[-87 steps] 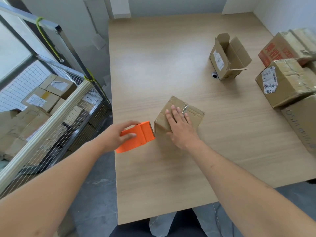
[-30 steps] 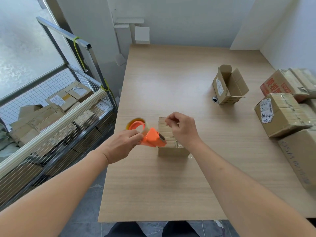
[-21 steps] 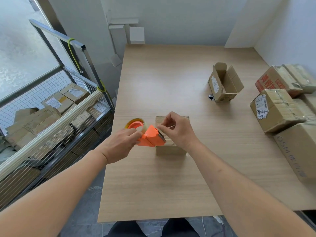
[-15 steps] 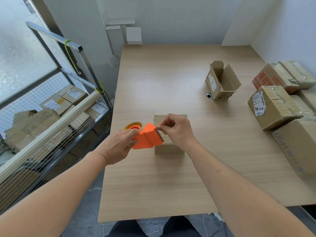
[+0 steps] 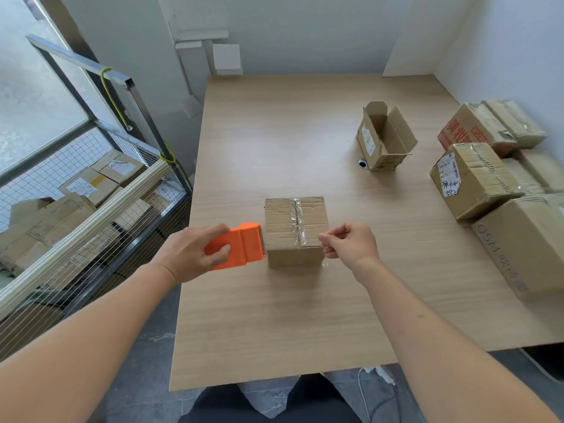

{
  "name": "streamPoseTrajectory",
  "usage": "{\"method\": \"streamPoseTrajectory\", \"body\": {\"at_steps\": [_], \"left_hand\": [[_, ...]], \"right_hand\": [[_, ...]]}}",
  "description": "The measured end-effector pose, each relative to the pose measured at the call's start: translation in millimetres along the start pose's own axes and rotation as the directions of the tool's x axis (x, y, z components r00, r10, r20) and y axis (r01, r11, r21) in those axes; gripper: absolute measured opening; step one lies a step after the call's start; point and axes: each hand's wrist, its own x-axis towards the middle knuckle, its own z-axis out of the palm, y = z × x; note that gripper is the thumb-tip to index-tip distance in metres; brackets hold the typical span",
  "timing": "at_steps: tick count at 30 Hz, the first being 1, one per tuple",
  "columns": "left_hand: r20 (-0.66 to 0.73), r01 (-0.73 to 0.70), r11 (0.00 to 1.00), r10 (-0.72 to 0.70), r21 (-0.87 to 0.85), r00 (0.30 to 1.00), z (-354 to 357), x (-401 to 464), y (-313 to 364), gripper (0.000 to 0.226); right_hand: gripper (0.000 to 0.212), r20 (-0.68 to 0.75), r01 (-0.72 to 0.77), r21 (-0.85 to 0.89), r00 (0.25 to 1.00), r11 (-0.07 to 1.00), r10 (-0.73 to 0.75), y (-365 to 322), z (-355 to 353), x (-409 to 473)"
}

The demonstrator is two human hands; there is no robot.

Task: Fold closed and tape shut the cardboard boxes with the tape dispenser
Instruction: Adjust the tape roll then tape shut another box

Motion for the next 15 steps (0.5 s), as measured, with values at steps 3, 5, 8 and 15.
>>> {"method": "streamPoseTrajectory", "body": {"at_steps": [3,5,8,15], "left_hand": [[0.024,0.020,1.000,-0.019,-0.014,1.000,3.5,-2.1,-3.5,0.038],[0.036,0.024,0.999,-0.022,-0.041,0.999,7.8,0.2,-2.1,0.041],[0.071,0.030,0.998,-0.025,-0.058,0.997,13.3,6.4,-1.1,0.044],[0.096,0.078,0.993,-0.070,-0.086,0.993,28.2,16.9,3.6,0.035]], "right_hand": [[0.019,0.030,-0.024,-0.035,0.999,0.999,0.025,10.4,-12.2,-3.7],[0.015,0.041,-0.047,-0.017,0.998,0.999,0.048,15.1,-13.4,-4.6],[0.009,0.041,-0.071,-0.029,0.997,0.997,0.072,20.9,-15.5,-2.0],[0.009,-0.038,-0.045,-0.205,0.999,0.978,0.038,25.3,-15.8,9.9]]}}
